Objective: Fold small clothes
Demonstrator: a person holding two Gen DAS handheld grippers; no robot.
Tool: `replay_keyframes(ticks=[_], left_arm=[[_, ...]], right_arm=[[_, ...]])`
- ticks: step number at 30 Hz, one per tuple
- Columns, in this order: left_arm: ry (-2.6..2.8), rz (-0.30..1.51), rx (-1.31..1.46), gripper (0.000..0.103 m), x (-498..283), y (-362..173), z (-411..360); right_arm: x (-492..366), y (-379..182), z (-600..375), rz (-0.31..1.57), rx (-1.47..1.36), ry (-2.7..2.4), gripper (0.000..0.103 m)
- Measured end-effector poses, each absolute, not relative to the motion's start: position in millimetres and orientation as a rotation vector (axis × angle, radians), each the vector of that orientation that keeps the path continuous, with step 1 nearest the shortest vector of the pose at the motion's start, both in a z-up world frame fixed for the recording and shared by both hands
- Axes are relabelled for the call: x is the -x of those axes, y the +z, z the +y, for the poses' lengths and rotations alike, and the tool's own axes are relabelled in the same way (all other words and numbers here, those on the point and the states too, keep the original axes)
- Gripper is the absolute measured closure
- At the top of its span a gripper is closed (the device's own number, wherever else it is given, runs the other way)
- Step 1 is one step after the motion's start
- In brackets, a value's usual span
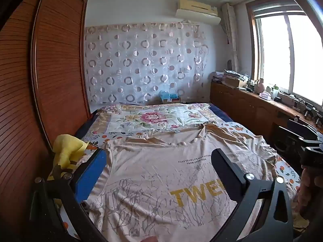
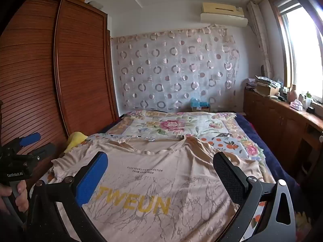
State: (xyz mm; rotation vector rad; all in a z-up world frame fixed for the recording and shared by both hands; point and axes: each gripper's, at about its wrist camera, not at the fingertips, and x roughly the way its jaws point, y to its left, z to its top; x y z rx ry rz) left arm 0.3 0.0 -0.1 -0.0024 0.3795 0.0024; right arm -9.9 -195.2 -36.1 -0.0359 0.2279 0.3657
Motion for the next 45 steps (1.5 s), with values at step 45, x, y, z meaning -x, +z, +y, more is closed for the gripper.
replay_keyframes(ticks=[45], left_arm=[[0.02, 0.373, 0.017, 0.0, 2.7, 5.0, 5.3]], right_arm=[[11.5, -38.6, -195.4, 0.213, 0.037, 0.37, 0.0]])
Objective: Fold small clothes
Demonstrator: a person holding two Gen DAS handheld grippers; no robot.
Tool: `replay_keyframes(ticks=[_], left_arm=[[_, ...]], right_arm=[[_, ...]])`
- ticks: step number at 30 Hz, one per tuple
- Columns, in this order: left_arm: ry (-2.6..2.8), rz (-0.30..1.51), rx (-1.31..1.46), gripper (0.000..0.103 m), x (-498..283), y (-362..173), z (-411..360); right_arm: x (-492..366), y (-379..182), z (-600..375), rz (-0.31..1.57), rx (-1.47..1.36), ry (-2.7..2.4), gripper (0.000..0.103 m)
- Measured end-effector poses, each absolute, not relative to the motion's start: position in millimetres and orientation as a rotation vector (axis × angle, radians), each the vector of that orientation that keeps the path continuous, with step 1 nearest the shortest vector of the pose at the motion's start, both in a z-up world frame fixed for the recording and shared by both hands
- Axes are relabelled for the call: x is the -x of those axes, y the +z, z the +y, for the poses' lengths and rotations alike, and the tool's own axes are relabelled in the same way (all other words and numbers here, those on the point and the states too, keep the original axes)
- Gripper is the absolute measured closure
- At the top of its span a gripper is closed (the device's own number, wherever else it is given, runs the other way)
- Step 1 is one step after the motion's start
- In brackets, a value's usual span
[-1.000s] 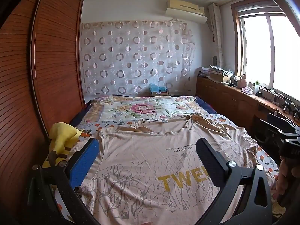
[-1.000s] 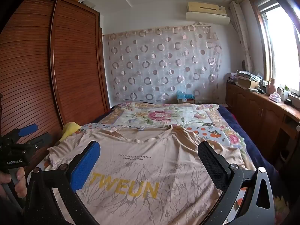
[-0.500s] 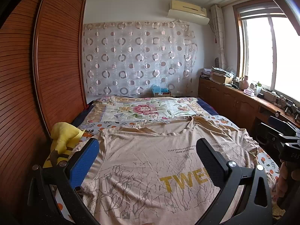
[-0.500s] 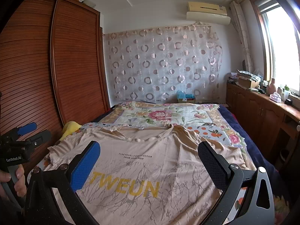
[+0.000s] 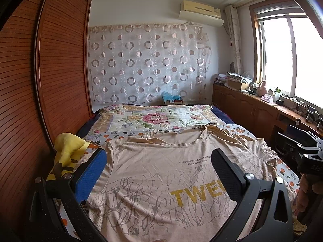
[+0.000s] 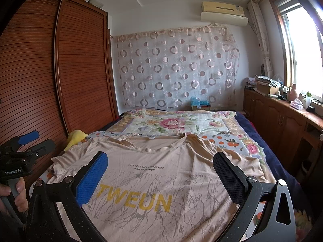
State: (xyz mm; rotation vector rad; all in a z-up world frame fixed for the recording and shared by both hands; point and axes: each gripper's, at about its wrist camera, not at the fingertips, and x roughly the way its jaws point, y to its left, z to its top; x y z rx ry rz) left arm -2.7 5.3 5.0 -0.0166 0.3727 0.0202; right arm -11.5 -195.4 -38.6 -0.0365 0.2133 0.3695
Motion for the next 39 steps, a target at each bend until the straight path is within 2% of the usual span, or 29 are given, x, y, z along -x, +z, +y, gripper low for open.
replay_keyframes(ticks=[39], left_arm=[[0.017, 0.362, 0.011, 0.0, 6.4, 8.9, 0.1]], right_arm=[[12.5, -39.3, -196.1, 0.208, 0.029, 0.372, 0.0]])
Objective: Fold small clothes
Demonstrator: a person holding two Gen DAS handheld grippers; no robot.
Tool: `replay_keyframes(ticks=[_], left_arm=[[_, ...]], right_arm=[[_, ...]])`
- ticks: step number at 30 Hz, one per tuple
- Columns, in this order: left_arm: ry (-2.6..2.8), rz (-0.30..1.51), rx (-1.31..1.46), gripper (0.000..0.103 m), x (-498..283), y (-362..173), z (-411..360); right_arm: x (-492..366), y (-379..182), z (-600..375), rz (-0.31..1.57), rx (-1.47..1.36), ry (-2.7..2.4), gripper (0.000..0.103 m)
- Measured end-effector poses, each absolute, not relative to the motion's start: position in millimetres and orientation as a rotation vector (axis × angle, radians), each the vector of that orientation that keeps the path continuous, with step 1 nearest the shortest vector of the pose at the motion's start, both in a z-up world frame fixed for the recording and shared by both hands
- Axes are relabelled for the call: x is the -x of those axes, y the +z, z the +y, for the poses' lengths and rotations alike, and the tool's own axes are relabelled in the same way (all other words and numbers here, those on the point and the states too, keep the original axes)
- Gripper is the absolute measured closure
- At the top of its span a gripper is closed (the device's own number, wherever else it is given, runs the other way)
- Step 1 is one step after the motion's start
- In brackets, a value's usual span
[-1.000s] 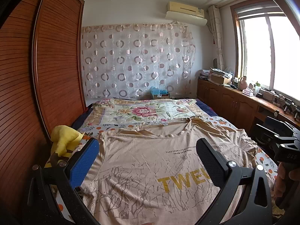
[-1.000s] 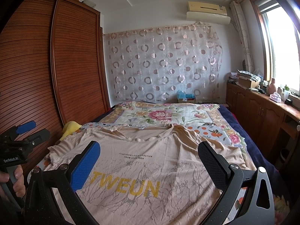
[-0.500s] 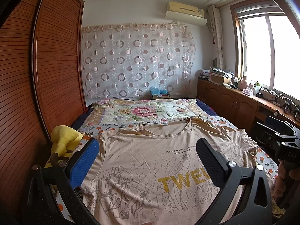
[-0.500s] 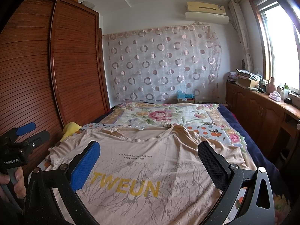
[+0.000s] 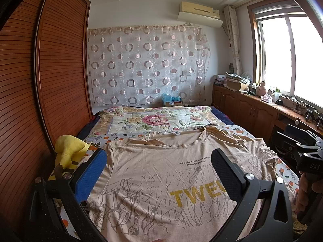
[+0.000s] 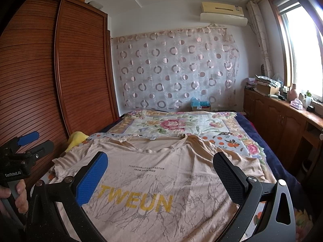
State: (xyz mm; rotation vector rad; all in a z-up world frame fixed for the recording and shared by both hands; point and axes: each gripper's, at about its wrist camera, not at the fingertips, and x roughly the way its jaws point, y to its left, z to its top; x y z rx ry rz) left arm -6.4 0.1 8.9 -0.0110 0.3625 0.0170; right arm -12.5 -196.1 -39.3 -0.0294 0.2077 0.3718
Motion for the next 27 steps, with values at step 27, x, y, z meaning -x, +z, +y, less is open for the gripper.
replay_keyframes(ticks=[27], left_arm=[[0.086, 0.511, 0.0, 0.0, -11.2, -28.6, 63.1]], right_arm=[[-35.3, -57.2, -174.2, 0.33, 0.099, 0.492, 0.0]])
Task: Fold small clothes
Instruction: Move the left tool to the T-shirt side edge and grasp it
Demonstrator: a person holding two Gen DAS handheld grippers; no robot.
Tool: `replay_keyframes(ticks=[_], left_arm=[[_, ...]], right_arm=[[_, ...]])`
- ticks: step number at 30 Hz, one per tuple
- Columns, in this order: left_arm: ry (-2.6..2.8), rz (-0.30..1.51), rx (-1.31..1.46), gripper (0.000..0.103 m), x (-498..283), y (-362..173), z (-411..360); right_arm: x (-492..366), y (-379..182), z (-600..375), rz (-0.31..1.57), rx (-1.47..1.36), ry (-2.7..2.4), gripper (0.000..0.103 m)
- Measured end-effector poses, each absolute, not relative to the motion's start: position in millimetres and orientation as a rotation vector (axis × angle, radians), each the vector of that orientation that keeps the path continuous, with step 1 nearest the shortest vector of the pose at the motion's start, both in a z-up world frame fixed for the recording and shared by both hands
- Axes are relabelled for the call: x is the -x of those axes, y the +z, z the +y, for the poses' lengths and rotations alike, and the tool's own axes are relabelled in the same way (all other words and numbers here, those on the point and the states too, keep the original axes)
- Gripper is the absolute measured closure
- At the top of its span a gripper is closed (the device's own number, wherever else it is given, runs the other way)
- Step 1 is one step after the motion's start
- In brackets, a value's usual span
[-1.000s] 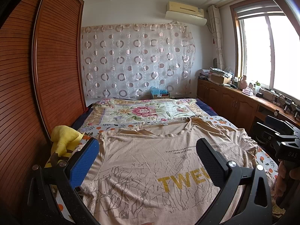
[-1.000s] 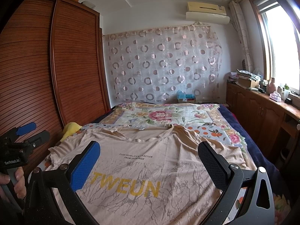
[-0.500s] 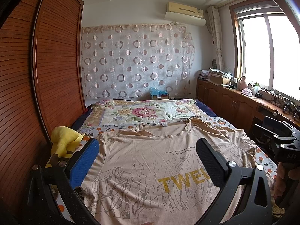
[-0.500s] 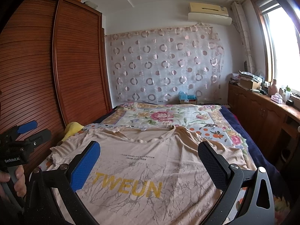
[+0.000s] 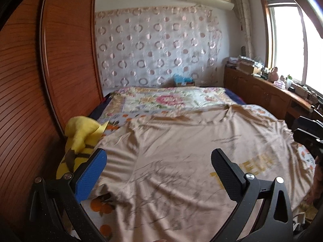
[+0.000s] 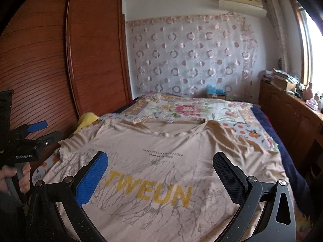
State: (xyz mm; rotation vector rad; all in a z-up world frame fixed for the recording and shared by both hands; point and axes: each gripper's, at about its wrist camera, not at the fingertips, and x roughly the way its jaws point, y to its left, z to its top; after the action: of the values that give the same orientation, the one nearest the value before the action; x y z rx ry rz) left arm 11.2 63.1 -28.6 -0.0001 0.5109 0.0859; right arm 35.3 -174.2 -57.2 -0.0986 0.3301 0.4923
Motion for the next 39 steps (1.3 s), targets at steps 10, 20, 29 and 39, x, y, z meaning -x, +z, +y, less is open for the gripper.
replay_keyframes(ticks=[10, 20, 29, 39], left_arm=[[0.1, 0.618, -0.014, 0.0, -24.2, -60.0, 113.6], [0.137, 0.761, 0.021, 0.013, -45.8, -91.2, 180.7], [0.121, 0.844, 0.091, 0.031, -70.3, -105.6, 216.7], [0.05, 0.889, 0.139, 0.092, -81.4, -115.2, 227.0]], right_arm=[[-65.1, -49.1, -162.5, 0.403, 0.169, 0.578, 0.0], [-85.0, -47.0, -153.7, 0.467, 0.254, 0.637, 0.0], [-85.3, -44.0, -144.3, 0.484, 0.305, 0.688, 0.0], [-75.5, -42.4, -143.3, 0.479, 0.34, 0.729, 0.0]])
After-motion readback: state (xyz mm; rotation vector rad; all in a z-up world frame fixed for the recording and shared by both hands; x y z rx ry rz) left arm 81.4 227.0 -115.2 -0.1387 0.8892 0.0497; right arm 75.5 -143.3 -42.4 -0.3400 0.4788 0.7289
